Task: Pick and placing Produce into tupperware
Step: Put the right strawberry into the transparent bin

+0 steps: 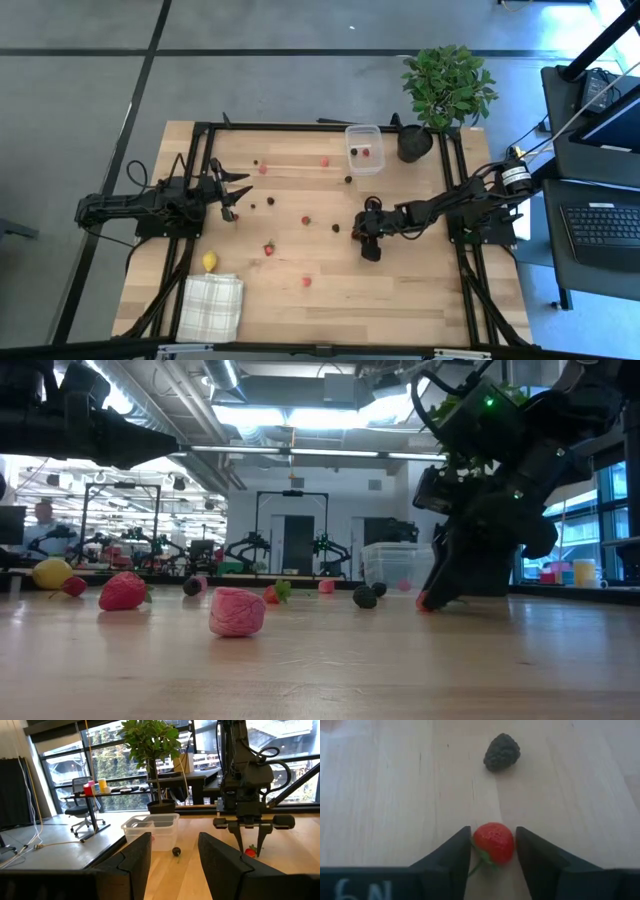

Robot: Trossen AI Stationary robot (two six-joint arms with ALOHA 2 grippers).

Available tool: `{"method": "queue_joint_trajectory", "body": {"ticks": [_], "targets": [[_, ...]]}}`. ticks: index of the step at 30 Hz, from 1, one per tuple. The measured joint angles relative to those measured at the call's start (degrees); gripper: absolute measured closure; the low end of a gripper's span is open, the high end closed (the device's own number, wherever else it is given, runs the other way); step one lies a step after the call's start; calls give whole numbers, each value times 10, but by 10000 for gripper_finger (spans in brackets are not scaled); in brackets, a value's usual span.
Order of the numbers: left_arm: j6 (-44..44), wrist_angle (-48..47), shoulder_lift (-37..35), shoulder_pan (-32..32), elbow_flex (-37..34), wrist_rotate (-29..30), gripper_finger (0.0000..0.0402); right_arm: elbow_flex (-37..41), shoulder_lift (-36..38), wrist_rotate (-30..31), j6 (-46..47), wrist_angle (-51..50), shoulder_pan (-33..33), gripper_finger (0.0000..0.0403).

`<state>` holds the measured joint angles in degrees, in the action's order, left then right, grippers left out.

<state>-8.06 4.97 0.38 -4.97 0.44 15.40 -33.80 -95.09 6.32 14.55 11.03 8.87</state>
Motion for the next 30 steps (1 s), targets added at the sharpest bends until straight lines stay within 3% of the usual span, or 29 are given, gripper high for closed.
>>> {"method": "queue_joint_trajectory", "body": {"ticks": [7,14,23,30], "targets": [[0,0,0,0,0,0,244,0,0,2,0,0,0,294],[0,0,0,0,0,0,244,0,7,-3,9,1,-1,292],[0,-2,0,0,0,0,244,-37,97,-2,-25,-46,-48,304],[0,-5,0,0,0,0,244,-126,164,99,-92,-168,-127,307]]}}
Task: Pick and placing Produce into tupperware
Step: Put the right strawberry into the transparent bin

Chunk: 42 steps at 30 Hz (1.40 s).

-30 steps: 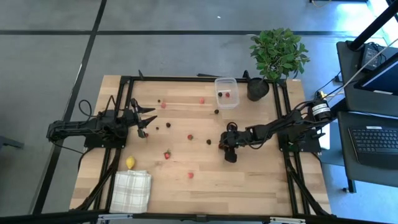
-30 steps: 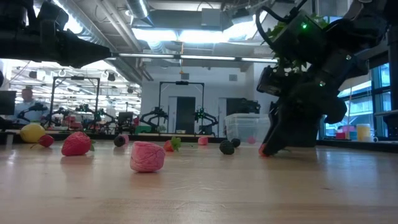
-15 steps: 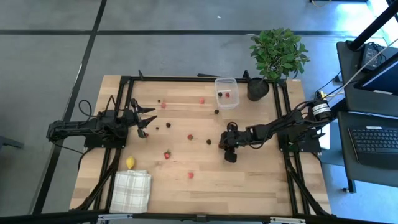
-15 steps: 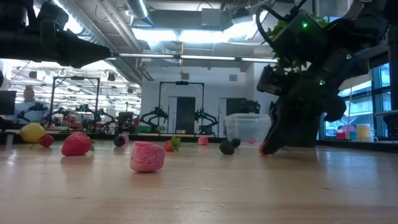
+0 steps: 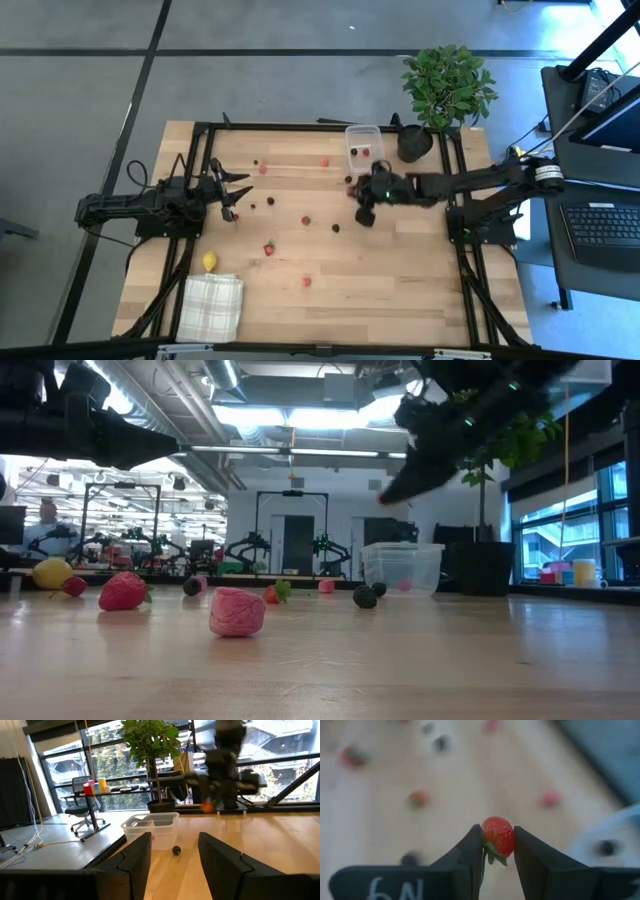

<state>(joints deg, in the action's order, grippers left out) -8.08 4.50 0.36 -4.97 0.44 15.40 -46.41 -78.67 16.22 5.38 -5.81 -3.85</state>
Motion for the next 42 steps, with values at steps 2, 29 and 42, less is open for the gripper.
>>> {"method": "queue_joint_trajectory", "body": {"ticks": [2,29,42], "targets": [[0,0,0,0,0,0,244,-41,2,7,-3,-37,-32,307],[0,-12,0,0,0,1,244,-236,-152,-118,-6,-300,-298,308],[-1,-11,0,0,0,1,244,-236,-262,-118,-12,-282,-298,308]]}}
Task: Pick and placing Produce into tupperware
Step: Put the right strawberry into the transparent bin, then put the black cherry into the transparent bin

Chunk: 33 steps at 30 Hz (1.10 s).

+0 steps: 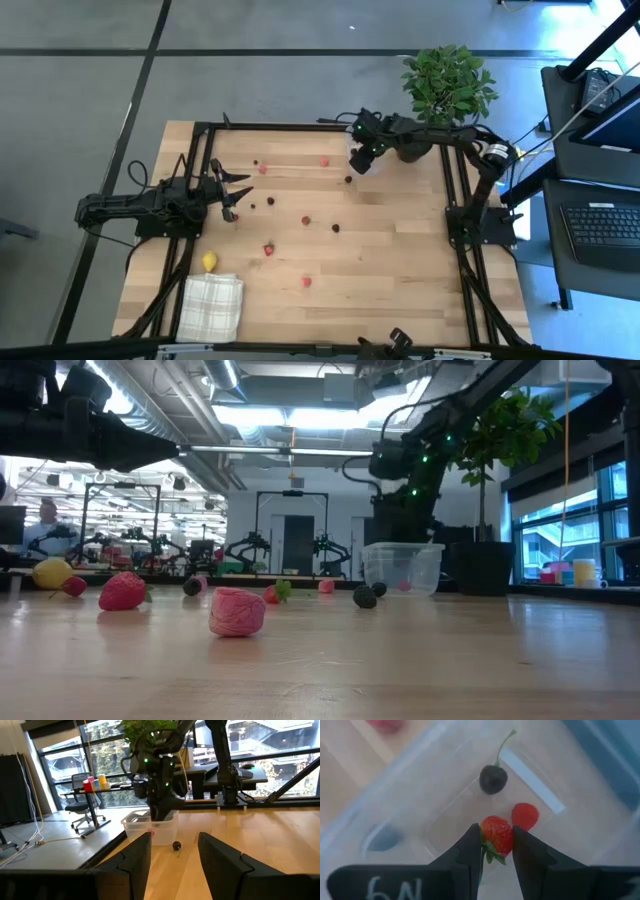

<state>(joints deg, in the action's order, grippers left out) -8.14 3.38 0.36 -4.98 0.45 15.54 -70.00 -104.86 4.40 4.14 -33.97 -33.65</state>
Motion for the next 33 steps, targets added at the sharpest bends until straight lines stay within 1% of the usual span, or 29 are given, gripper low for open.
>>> {"method": "queue_joint_trajectory", "body": {"ticks": [4,9,16,20,33], "targets": [[0,0,0,0,0,0,244,0,-17,0,-1,0,0,308],[0,0,0,0,0,0,244,0,-21,0,-2,4,0,305],[-1,0,0,0,0,0,244,0,-21,0,-2,6,0,268],[-1,0,0,0,0,0,244,0,-21,0,-2,7,0,257],[-1,0,0,0,0,0,244,0,-20,0,1,7,0,254]]}}
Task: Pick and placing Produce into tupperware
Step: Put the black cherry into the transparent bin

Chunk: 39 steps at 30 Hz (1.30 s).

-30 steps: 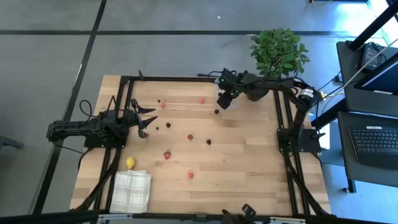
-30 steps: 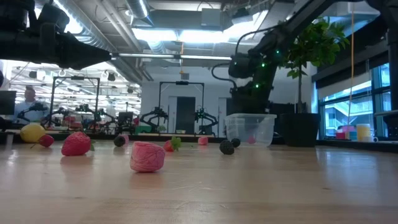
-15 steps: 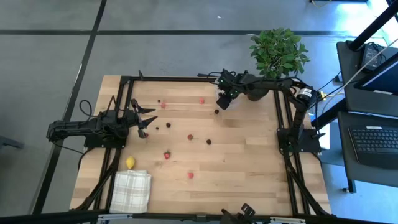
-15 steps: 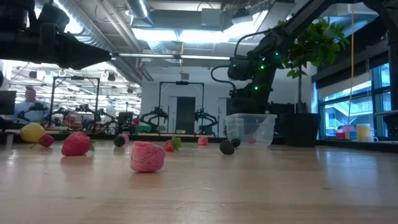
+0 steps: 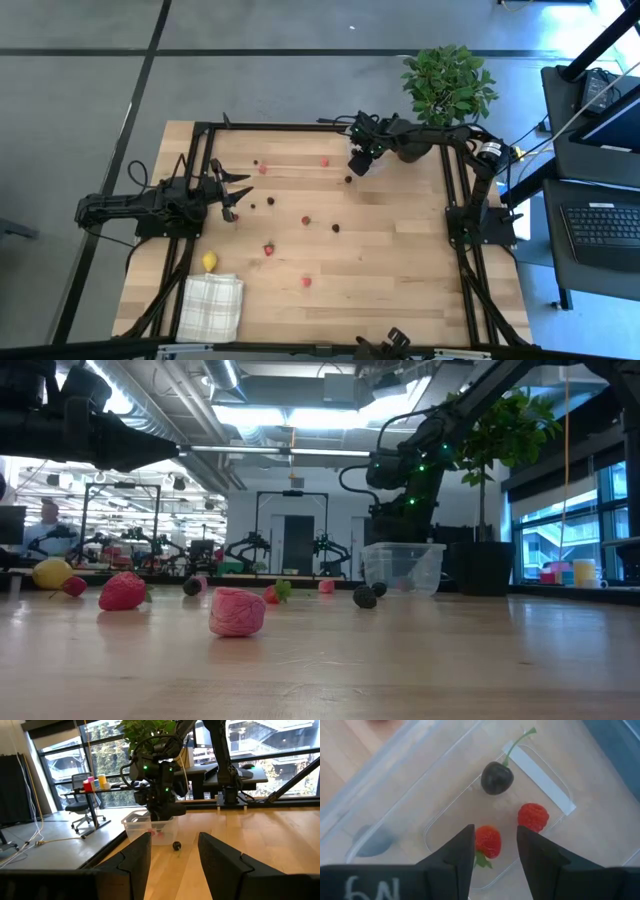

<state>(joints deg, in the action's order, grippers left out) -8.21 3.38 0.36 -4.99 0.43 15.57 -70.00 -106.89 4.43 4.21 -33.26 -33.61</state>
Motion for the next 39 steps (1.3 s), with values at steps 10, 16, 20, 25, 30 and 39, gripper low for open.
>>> {"method": "queue_joint_trajectory", "body": {"ticks": [10,16,20,25,30,39], "targets": [[0,0,0,0,0,0,244,-68,0,0,-3,-60,8,254],[0,-2,0,0,0,0,244,-154,0,9,-17,-132,19,254],[0,-2,0,0,0,0,244,-213,0,38,-30,-189,30,254],[1,-3,0,0,0,0,244,-276,1,43,-62,-240,50,254],[1,-3,0,0,0,0,244,-304,1,40,-131,-275,88,253],[3,-4,0,0,0,0,244,-263,1,-6,-337,-278,155,253]]}}
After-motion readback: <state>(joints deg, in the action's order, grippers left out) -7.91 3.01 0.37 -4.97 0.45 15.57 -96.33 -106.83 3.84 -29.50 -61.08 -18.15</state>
